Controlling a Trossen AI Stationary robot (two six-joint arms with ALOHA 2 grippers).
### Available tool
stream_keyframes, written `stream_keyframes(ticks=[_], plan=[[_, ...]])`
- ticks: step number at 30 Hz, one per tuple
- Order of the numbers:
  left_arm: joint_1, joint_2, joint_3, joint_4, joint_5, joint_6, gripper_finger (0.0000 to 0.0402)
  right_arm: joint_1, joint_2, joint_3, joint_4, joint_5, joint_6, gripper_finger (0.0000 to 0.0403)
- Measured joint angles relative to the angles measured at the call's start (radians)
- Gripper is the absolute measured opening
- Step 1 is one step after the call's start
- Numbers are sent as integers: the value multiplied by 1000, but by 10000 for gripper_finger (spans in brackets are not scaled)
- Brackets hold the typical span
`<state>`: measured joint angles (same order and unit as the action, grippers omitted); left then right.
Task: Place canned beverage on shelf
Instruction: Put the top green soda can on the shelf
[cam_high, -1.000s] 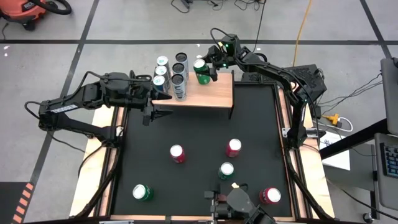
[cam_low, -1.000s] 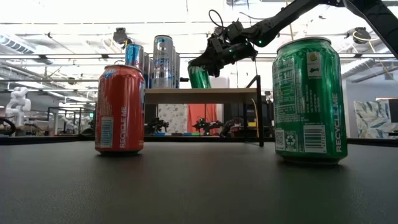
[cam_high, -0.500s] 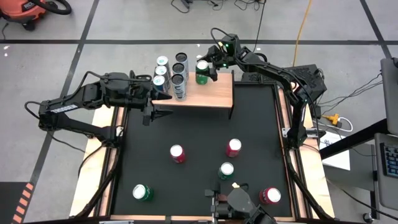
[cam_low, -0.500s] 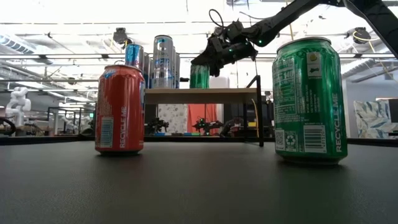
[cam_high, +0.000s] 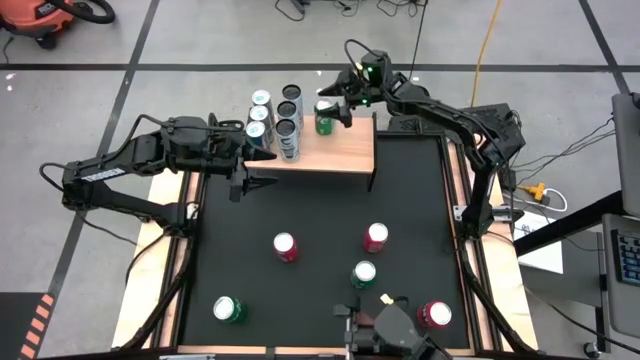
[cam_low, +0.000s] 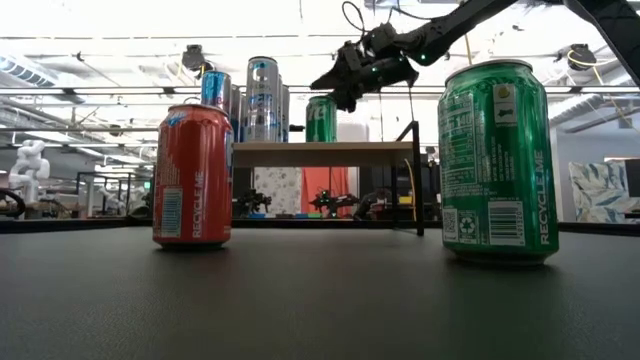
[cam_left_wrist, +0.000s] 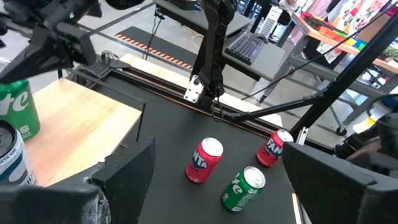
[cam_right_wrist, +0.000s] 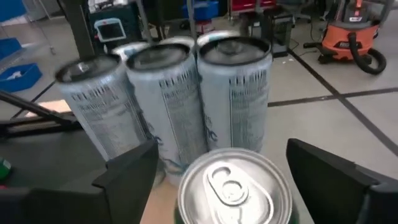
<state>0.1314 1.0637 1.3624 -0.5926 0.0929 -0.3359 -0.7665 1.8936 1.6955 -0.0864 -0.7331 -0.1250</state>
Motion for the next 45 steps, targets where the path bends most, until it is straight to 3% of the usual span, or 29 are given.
stream_keyframes(ticks=[6,13,21,26,35,45], plan=[[0,0,0,0,0,0,352,-4,-61,0,-72,137,57,340],[0,0,0,0,-2,0,352,51,-181,0,-268,421,129,341],[0,0,0,0,-16,2,352,145,-225,20,-477,525,214,370],[0,0,0,0,-17,2,352,153,-161,187,-599,598,211,394],[-1,0,0,0,-17,2,352,139,71,534,-859,546,60,394],[-1,0,0,0,-18,6,352,139,107,568,-868,551,-26,393]])
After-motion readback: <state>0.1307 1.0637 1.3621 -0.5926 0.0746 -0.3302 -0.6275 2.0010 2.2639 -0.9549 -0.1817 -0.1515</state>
